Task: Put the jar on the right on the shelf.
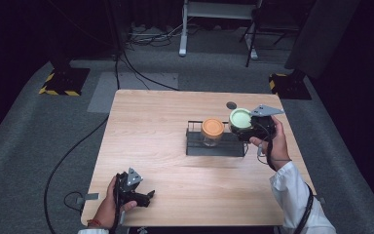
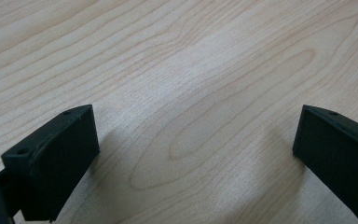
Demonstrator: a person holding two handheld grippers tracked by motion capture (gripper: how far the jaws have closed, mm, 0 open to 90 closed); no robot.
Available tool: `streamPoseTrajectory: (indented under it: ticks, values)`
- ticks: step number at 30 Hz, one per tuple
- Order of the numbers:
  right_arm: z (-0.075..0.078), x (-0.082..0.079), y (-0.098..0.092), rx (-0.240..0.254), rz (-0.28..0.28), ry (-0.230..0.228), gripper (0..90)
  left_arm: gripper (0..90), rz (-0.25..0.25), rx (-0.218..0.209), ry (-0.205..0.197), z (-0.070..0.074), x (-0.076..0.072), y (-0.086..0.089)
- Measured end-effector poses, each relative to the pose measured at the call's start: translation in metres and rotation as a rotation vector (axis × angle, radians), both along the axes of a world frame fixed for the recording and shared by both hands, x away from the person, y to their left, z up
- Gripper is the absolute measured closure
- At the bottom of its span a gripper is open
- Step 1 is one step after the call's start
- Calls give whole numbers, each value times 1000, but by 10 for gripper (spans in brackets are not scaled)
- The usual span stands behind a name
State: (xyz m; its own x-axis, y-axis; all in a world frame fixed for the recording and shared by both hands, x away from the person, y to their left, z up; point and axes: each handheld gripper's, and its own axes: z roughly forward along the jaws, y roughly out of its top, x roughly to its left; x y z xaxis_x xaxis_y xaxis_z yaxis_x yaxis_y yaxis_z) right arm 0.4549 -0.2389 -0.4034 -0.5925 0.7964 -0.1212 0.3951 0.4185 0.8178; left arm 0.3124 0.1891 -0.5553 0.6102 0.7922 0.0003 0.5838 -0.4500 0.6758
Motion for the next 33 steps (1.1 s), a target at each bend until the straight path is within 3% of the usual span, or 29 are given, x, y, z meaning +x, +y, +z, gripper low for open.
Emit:
streamPoseTrajectory:
  ticks: [12, 33]
  values:
    - [-21, 9, 1, -3, -22, 20, 110, 0, 0, 0, 0, 0, 0, 0]
    - [-46, 16, -1, 45, -48, 92, 110, 0, 0, 0, 0, 0, 0, 0]
